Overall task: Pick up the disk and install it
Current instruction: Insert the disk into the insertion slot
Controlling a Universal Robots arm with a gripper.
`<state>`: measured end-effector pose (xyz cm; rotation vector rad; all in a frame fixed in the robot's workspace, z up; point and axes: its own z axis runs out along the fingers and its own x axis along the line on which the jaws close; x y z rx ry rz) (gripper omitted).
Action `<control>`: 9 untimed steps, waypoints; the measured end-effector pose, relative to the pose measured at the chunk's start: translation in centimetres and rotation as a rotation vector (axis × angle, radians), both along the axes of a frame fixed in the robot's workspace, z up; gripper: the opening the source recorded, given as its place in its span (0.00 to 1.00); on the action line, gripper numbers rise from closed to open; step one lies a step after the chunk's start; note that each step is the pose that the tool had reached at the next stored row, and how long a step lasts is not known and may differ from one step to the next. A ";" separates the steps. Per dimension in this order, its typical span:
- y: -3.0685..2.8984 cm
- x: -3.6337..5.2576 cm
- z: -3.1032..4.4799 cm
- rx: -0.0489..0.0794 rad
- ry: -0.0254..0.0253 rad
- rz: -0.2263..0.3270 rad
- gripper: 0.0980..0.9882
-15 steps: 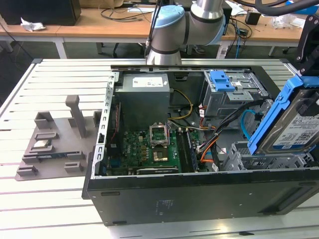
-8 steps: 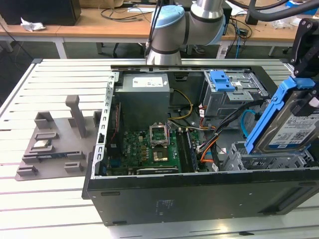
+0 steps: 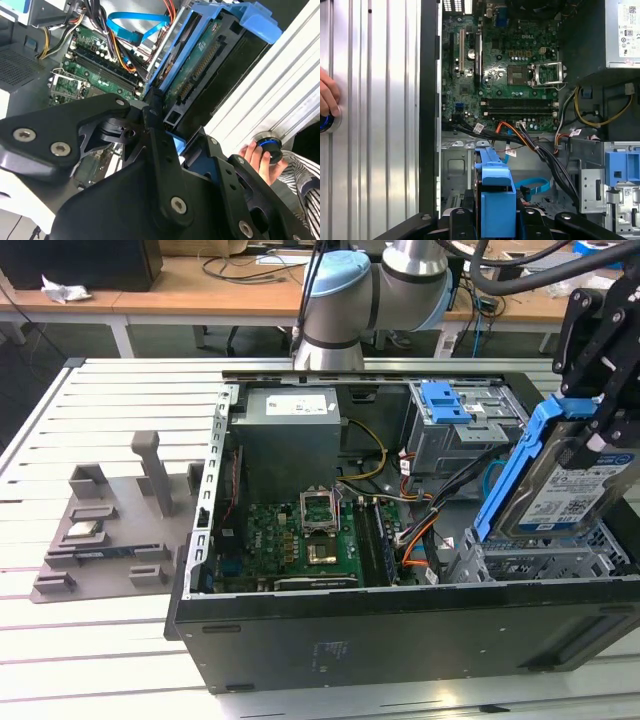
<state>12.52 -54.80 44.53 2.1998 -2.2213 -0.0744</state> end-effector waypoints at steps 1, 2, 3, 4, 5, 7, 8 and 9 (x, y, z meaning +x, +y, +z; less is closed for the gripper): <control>0.00 0.00 -0.15 -0.001 0.0000 -0.001 0.30; 0.01 0.00 -0.23 -0.001 0.0000 -0.001 0.30; 0.01 0.00 -0.32 -0.001 0.0000 -0.001 0.30; 0.00 0.00 -0.43 -0.001 0.0000 -0.002 0.30; 0.00 0.01 -0.54 -0.001 0.0000 -0.002 0.30; 0.00 0.02 -1.04 -0.001 0.0000 -0.002 0.30; 0.00 0.02 -1.32 -0.001 0.0001 -0.002 0.30; 0.00 0.02 -1.84 0.000 0.0002 -0.002 0.30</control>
